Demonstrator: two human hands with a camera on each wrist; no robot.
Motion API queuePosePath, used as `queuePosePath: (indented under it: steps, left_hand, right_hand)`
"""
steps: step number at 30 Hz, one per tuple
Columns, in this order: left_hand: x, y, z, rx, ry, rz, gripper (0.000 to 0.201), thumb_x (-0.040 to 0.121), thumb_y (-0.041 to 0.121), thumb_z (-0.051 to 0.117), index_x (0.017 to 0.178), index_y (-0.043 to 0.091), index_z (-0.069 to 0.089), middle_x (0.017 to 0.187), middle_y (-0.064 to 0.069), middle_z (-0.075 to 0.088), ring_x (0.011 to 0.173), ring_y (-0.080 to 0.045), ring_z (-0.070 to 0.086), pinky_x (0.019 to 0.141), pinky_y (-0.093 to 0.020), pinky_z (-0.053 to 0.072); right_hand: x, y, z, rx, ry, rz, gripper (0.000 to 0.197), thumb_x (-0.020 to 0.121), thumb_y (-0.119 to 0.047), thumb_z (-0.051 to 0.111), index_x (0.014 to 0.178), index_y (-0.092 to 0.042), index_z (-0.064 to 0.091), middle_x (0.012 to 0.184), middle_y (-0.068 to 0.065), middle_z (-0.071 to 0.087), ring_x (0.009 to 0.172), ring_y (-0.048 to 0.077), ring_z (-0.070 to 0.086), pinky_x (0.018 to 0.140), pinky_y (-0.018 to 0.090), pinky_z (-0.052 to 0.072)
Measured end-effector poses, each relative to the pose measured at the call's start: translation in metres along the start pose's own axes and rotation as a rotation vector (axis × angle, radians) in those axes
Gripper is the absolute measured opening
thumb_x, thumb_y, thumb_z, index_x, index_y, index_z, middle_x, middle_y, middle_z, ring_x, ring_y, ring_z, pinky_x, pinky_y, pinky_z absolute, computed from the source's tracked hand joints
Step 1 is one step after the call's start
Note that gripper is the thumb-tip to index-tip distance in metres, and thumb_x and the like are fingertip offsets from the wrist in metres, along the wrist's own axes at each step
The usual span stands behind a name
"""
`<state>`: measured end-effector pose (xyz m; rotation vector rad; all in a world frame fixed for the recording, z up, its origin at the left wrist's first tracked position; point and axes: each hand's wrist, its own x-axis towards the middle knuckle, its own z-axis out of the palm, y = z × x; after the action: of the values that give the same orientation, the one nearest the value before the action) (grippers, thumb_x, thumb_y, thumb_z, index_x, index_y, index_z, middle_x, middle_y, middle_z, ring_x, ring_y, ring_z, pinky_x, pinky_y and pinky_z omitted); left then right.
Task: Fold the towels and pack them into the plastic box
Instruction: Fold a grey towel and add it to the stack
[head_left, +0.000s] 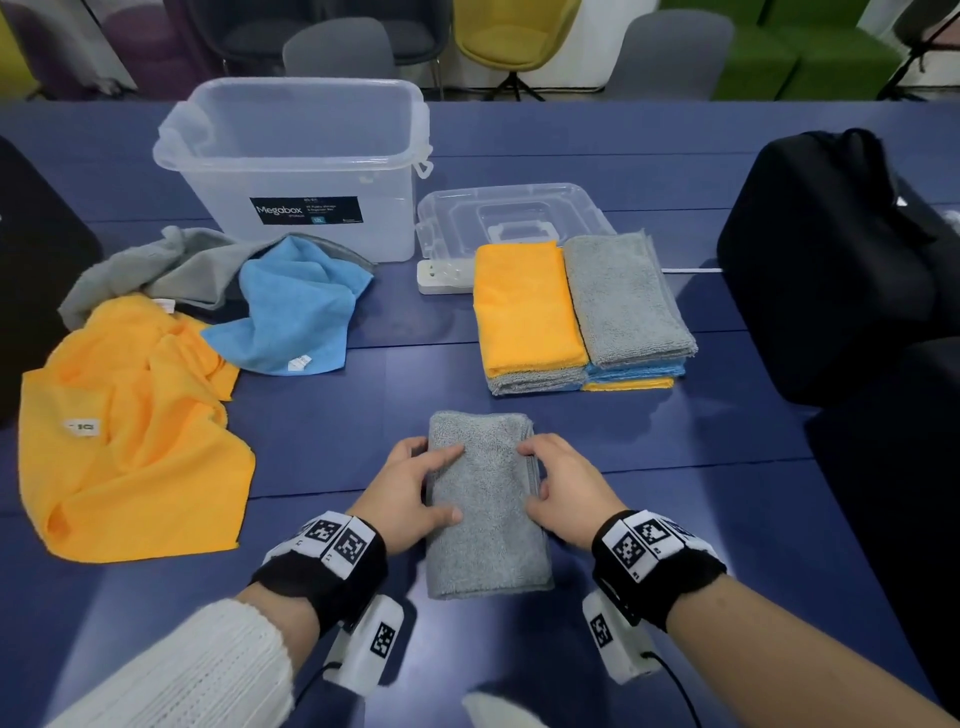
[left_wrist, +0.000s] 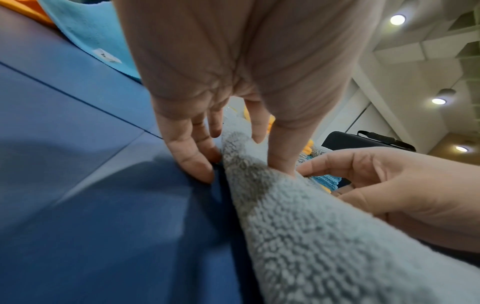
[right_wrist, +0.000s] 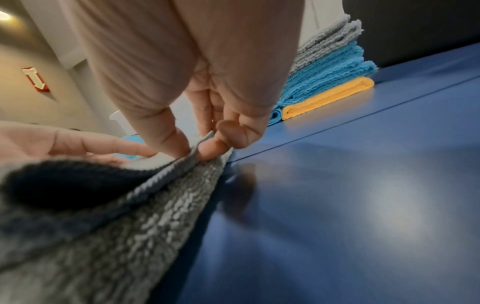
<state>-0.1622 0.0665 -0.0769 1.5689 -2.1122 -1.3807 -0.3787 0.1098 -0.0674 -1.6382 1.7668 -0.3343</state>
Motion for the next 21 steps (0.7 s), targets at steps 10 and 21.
queuePosePath:
  steps: [10,21]
  left_hand:
    - [0.0,0.009,0.018,0.199,-0.08,-0.012,0.104,0.071,0.032,0.081,0.152,0.024,0.017,0.143,0.0,0.014,0.131,-0.015,0.034,0.107,-0.014,0.023]
    - [0.006,0.02,0.011,-0.35,-0.044,-0.036,0.059,0.078,0.0,0.07,0.123,0.033,0.05,0.114,-0.003,0.063,0.096,-0.013,0.065,0.092,-0.037,0.053]
  right_hand:
    - [0.0,-0.007,0.01,-0.234,-0.032,0.12,0.057,0.087,-0.012,0.053,0.139,-0.015,0.032,0.127,0.01,0.038,0.1,0.037,0.058,0.086,0.041,0.049]
    - [0.001,0.007,0.002,0.212,-0.053,0.074,0.038,0.081,-0.003,0.057,0.104,-0.032,0.051,0.086,-0.004,0.048,0.07,0.012,0.049,0.073,0.027,0.047]
